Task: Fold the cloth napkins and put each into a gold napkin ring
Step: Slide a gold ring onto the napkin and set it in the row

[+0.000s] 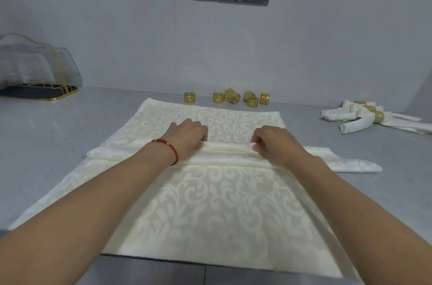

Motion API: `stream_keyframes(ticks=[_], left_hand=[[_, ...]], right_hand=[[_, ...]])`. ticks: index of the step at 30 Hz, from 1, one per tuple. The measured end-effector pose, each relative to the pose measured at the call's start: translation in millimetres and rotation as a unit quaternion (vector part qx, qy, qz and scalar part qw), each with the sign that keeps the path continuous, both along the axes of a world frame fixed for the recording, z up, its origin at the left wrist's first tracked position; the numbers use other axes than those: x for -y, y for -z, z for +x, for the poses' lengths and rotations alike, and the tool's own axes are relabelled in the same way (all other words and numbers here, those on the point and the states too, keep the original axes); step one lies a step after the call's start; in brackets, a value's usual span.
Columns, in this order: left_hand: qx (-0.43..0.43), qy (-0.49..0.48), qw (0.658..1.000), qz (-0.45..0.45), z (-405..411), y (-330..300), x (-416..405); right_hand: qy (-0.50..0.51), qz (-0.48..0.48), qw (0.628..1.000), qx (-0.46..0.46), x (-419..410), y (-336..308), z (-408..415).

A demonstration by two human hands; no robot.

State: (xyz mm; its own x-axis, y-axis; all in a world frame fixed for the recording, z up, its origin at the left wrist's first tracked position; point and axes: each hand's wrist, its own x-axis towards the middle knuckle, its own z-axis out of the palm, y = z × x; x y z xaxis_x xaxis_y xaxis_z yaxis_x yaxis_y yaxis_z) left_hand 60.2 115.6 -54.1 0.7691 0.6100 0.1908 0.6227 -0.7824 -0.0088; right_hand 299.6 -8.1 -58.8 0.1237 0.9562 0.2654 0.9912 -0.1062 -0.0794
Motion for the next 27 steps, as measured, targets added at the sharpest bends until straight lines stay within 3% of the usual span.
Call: stream_keyframes(ticks=[4, 7, 10, 13, 16, 19, 24, 27], left_hand=[[-0.075, 0.049, 0.985, 0.144, -1, -3, 19], [-0.099, 0.067, 0.987, 0.110, -5, -2, 22], [-0.039, 0.011, 0.999, -0.013, -11, -5, 17], [0.048, -0.037, 0.995, -0.083, -12, -1, 14], [0.056, -0.058, 0.992, -0.094, -8, 2, 17], [0.028, -0.070, 0.996, -0.037, -6, 1, 23], [-0.105, -0.017, 0.982, 0.158, -11, -1, 52], [-0.143, -0.005, 0.976, 0.166, -17, 6, 66]], right_hand=[[-0.083, 0.018, 0.980, 0.178, 13, 1, -15], [-0.140, -0.007, 0.967, 0.214, 19, 0, -17], [-0.065, -0.062, 0.991, 0.096, 20, -10, -13], [0.001, -0.014, 0.997, -0.072, 18, -5, -5], [0.025, 0.007, 0.992, -0.122, 17, 9, -6], [0.030, 0.028, 0.999, -0.012, 22, 10, -13], [-0.084, 0.040, 0.979, 0.181, 41, 12, -21], [-0.119, 0.000, 0.966, 0.228, 52, 12, -20]])
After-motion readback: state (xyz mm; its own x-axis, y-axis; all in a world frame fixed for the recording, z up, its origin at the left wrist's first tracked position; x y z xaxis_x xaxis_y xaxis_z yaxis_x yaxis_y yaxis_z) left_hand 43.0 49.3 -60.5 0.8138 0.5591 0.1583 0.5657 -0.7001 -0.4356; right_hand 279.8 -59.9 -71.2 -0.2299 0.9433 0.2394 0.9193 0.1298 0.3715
